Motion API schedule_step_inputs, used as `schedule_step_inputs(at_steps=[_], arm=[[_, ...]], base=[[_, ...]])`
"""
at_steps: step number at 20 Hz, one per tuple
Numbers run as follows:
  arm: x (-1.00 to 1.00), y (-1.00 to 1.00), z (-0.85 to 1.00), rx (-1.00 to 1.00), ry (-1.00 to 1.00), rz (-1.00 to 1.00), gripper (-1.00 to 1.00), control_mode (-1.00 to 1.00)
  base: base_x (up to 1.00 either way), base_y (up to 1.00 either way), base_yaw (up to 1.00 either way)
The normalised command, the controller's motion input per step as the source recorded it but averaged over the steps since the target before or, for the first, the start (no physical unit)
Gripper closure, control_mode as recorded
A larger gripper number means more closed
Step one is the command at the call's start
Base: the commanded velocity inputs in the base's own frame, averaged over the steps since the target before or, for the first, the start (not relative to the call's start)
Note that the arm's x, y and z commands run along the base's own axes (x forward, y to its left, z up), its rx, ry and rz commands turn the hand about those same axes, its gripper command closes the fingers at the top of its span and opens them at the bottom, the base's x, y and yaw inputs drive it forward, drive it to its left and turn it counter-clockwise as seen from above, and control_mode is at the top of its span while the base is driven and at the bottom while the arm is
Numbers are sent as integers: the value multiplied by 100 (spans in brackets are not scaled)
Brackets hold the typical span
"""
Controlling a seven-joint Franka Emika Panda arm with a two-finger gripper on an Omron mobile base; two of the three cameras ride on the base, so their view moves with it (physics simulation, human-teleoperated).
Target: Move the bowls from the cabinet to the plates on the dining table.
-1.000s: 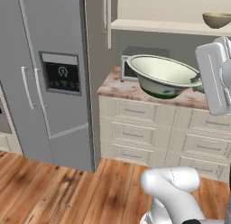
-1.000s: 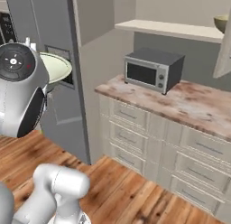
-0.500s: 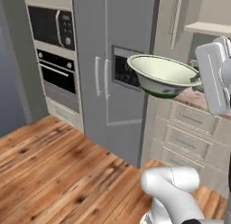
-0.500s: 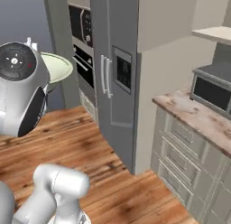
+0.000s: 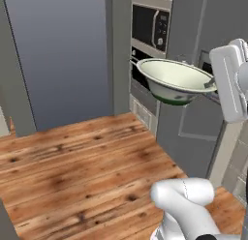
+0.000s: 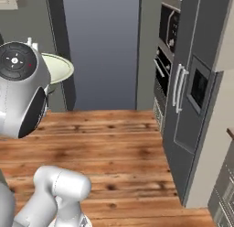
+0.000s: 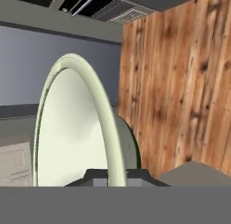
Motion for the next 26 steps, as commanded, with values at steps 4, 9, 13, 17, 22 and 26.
schedule_step_inputs(at_steps=[4,9,13,17,22,26], arm=[[0,0,0,0,0,0,100,100],[0,0,0,0,0,0,100,100],[0,0,0,0,0,0,100,100],[0,0,0,0,0,0,100,100],[0,0,0,0,0,0,100,100],[0,0,0,0,0,0,100,100]], base=[[9,0,69],[2,0,65],[0,0,60],[0,0,59],[83,-25,20],[100,-30,7]])
